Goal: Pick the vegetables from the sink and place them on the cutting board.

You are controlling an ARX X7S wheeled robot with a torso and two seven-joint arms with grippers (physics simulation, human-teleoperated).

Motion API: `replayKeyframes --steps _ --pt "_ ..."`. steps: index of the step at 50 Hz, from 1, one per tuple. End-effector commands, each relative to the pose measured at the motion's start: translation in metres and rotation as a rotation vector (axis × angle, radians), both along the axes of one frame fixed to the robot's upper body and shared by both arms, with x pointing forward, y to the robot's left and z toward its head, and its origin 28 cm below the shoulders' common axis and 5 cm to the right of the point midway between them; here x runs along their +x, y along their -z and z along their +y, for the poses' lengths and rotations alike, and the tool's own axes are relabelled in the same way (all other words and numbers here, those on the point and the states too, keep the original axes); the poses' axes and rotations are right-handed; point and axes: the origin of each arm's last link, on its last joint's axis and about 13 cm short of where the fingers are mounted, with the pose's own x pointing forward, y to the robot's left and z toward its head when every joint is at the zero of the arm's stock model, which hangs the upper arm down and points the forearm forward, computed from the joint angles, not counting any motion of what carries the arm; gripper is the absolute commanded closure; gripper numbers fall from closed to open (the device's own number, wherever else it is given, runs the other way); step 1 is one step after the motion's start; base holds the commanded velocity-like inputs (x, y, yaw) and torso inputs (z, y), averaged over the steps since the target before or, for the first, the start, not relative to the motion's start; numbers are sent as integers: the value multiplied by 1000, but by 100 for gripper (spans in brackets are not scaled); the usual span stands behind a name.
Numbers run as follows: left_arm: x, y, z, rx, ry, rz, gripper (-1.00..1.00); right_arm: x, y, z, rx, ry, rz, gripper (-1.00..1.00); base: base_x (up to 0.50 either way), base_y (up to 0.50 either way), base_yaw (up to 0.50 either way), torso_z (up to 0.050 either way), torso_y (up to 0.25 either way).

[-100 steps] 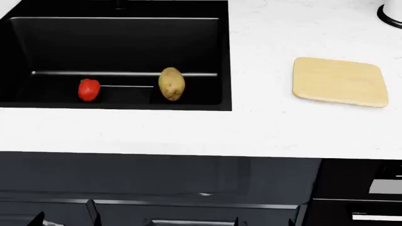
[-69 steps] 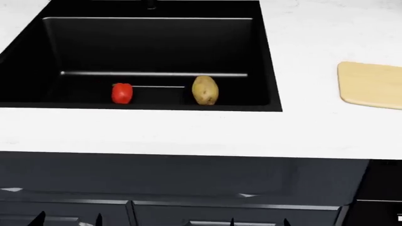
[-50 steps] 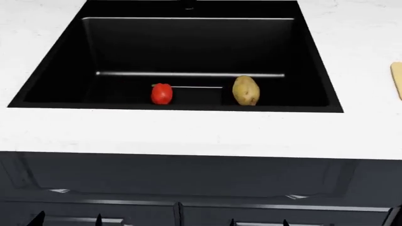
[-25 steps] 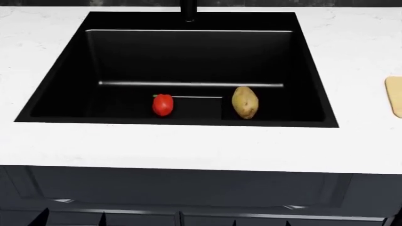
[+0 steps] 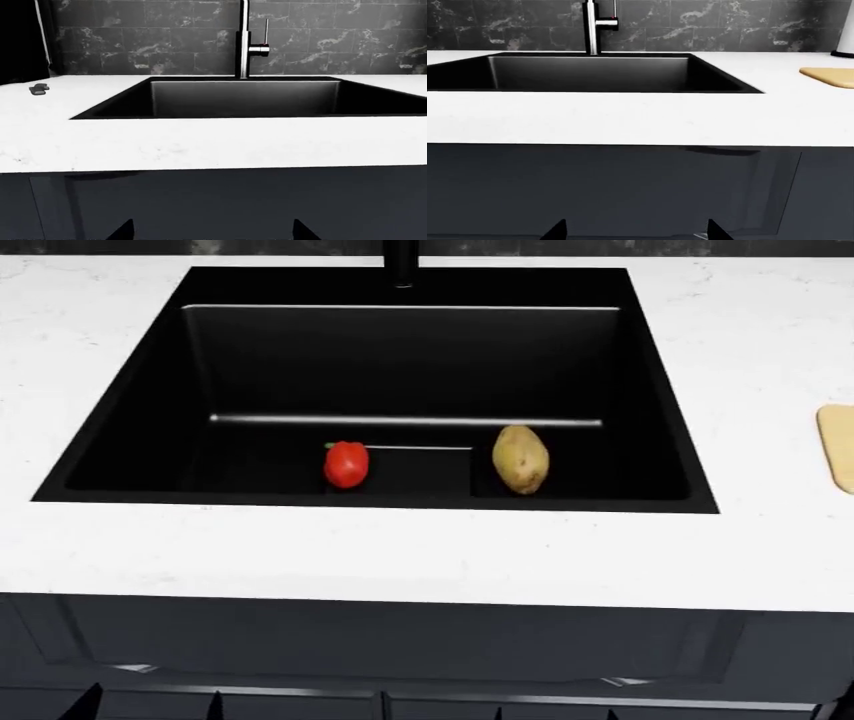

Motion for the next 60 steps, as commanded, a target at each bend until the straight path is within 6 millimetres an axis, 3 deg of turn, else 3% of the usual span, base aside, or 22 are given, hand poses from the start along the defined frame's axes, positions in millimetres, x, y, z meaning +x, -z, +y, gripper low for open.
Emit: replayKeyframes --steps 1,8,13,18,24,29,33,40,44,50,60 --pt "-3 2 3 11 -10 11 -100 1 0 0 -3 -1 2 -100 0 0 0 0 0" --pt "-2 1 3 -1 -6 3 -100 2 1 1 -14 -1 6 -100 0 0 0 0 0" --pt "1 -7 1 -19 -21 17 -100 11 -13 3 -7 -18 -37 -100 0 0 0 0 0" --pt "20 -45 0 3 -36 -16 -100 25 -62 -2 -49 6 -90 -100 0 0 0 0 0" --pt "27 -94 1 -24 -27 -83 -100 33 -114 -13 -50 1 -158 -100 0 0 0 0 0" --pt "30 -133 -1 -19 2 -114 -100 47 -140 -17 -65 -34 -155 -100 0 0 0 0 0" --pt "50 -155 3 -82 17 -26 -100 61 -159 -24 -23 -47 -101 -100 0 0 0 0 0" --pt "84 -184 6 -7 49 -34 -100 89 -190 -32 -35 -118 -74 -100 0 0 0 0 0" --pt "92 -181 7 -1 49 -8 -100 95 -195 -35 -29 -111 -50 -100 0 0 0 0 0" --pt "98 -179 10 -1 39 24 -100 93 -186 -41 -11 -92 -2 -100 97 0 0 0 0" --pt "95 -183 12 0 43 17 -100 91 -184 -43 -27 -99 -4 -100 422 0 0 0 0"
